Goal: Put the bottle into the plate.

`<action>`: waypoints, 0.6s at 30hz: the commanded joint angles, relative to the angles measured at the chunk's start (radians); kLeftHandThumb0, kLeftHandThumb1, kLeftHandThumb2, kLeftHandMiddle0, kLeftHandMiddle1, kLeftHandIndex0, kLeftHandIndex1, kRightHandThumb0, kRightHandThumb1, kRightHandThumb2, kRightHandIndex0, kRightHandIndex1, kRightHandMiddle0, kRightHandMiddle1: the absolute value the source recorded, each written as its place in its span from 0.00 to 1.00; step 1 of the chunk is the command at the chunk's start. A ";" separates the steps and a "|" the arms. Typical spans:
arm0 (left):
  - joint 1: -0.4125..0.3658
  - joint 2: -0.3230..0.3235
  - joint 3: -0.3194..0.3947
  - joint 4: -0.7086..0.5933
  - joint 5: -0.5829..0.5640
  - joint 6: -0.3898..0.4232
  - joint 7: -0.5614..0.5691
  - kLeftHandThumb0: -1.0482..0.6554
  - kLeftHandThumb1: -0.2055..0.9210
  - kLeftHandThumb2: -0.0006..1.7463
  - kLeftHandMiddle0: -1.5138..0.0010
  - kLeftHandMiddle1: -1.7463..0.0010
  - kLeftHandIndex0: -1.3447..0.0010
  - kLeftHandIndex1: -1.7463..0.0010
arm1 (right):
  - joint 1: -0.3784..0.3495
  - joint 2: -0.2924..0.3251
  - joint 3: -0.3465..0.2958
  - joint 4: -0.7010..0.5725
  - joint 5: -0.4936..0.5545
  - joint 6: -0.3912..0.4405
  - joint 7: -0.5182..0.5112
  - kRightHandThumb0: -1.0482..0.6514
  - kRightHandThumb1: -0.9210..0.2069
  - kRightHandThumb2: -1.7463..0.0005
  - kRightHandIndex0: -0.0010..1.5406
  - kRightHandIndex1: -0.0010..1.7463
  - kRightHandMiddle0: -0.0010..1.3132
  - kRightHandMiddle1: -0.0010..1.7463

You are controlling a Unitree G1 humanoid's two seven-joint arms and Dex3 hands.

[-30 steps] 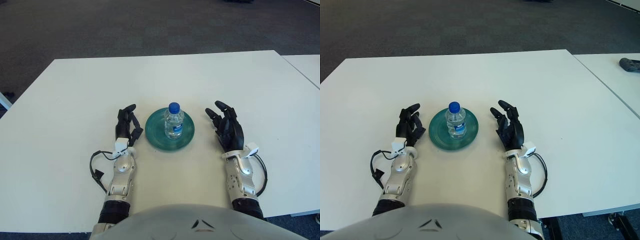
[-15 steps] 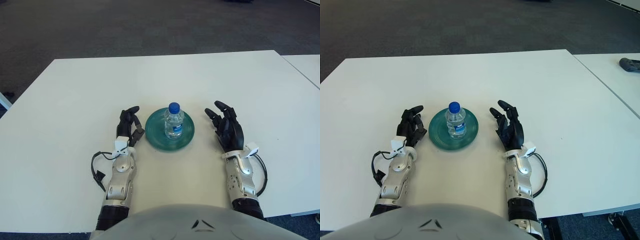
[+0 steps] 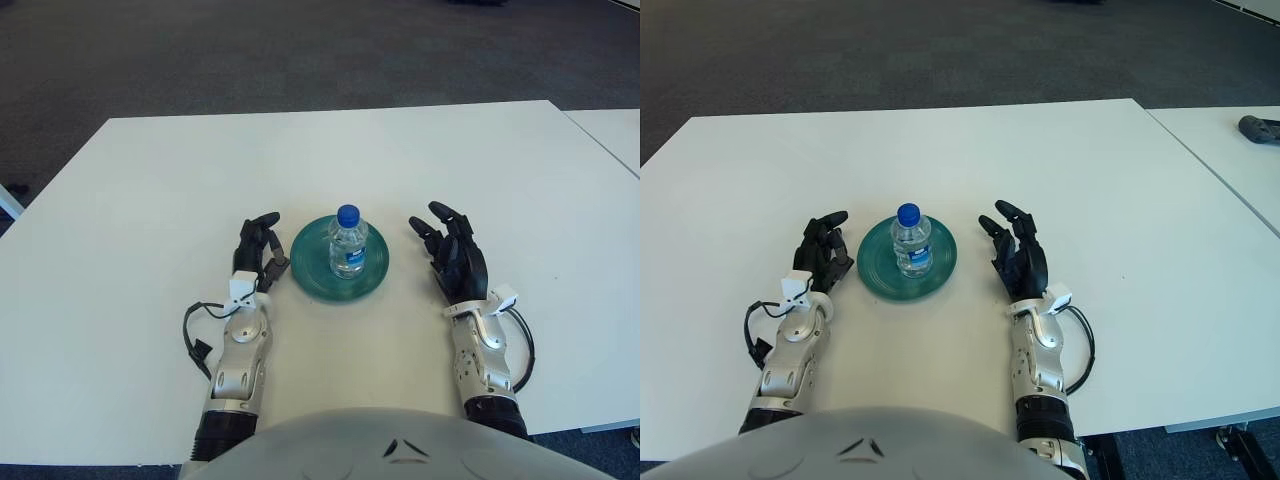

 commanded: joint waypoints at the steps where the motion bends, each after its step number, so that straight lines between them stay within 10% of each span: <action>1: 0.017 -0.007 0.011 0.052 0.004 0.030 0.000 0.31 1.00 0.48 0.62 0.53 0.72 0.39 | 0.046 -0.018 -0.020 0.059 0.004 0.030 -0.006 0.20 0.00 0.63 0.33 0.38 0.10 0.56; 18: 0.002 -0.014 0.023 0.091 0.003 -0.008 0.000 0.32 1.00 0.48 0.63 0.53 0.73 0.40 | 0.039 -0.026 -0.029 0.054 0.010 0.040 -0.010 0.22 0.00 0.62 0.33 0.39 0.11 0.56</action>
